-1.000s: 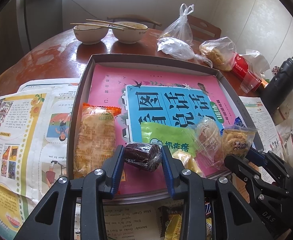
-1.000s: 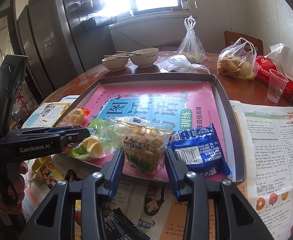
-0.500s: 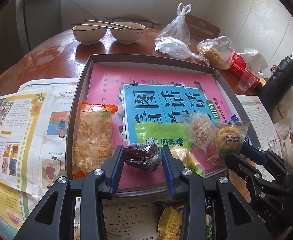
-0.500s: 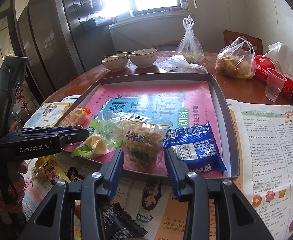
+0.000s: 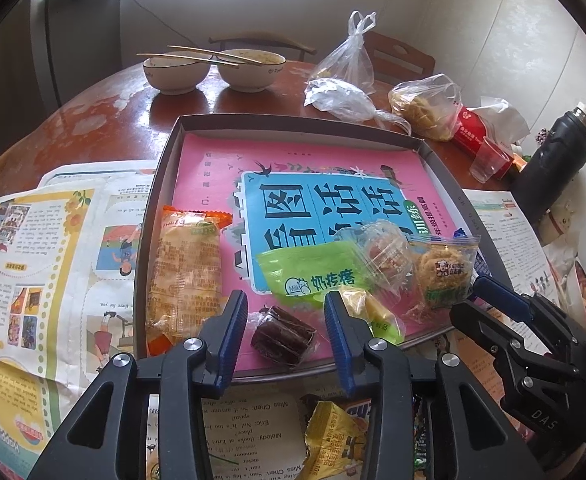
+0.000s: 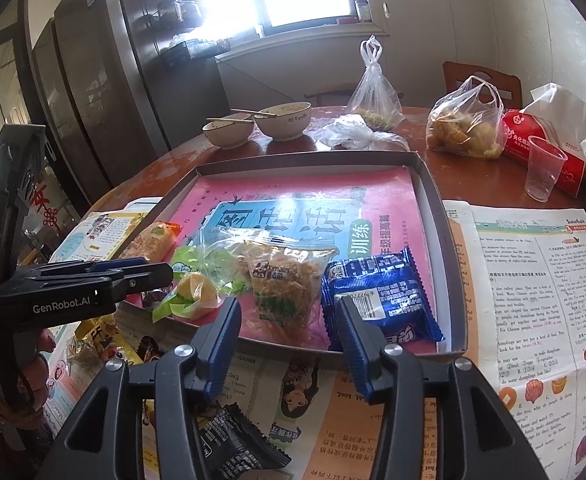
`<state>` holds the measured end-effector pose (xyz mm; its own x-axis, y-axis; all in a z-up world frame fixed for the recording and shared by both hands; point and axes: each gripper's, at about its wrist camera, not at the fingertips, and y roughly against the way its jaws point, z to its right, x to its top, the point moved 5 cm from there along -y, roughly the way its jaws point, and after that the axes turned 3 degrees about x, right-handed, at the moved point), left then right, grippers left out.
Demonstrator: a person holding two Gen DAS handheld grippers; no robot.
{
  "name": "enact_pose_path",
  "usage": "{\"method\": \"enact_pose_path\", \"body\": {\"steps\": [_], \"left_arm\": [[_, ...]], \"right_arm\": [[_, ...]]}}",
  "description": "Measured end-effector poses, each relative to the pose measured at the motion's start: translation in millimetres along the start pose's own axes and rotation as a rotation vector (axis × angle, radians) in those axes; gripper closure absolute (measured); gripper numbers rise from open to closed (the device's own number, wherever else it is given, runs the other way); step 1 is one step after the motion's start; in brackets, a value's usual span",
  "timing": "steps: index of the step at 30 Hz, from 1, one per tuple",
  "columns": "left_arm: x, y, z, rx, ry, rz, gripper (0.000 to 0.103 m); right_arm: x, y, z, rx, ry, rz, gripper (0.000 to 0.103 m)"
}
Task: Organize snacks
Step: 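Withdraw both open tools from the tray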
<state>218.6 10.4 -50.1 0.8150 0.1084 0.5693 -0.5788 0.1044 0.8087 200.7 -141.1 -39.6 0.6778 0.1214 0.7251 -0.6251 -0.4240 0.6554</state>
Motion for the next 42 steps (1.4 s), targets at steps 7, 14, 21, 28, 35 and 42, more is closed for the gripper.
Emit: {"method": "enact_pose_path", "body": {"steps": [7,14,21,28,35,42], "left_arm": [[-0.4,5.5,-0.2,0.003,-0.001,0.013,0.057],[0.2,14.9,2.9,0.007,-0.022,0.036,0.05],[3.0,28.9,2.4,-0.005,-0.015,0.067,0.044],[3.0,44.1,-3.8,-0.006,0.002,0.092,0.042],[0.6,62.8,-6.3,-0.009,-0.008,0.125,0.041],[-3.5,82.7,-11.4,-0.01,-0.014,0.156,0.037]], "right_arm": [[2.7,6.1,-0.6,0.003,-0.004,0.019,0.049],[5.9,13.0,-0.3,-0.003,-0.015,0.043,0.044],[9.6,22.1,3.1,-0.007,-0.036,0.071,0.04],[11.4,28.1,1.3,-0.004,-0.036,0.086,0.038],[13.0,36.5,-4.8,0.011,-0.029,0.1,0.035],[13.2,47.1,-12.9,0.017,0.002,0.118,0.034]]}}
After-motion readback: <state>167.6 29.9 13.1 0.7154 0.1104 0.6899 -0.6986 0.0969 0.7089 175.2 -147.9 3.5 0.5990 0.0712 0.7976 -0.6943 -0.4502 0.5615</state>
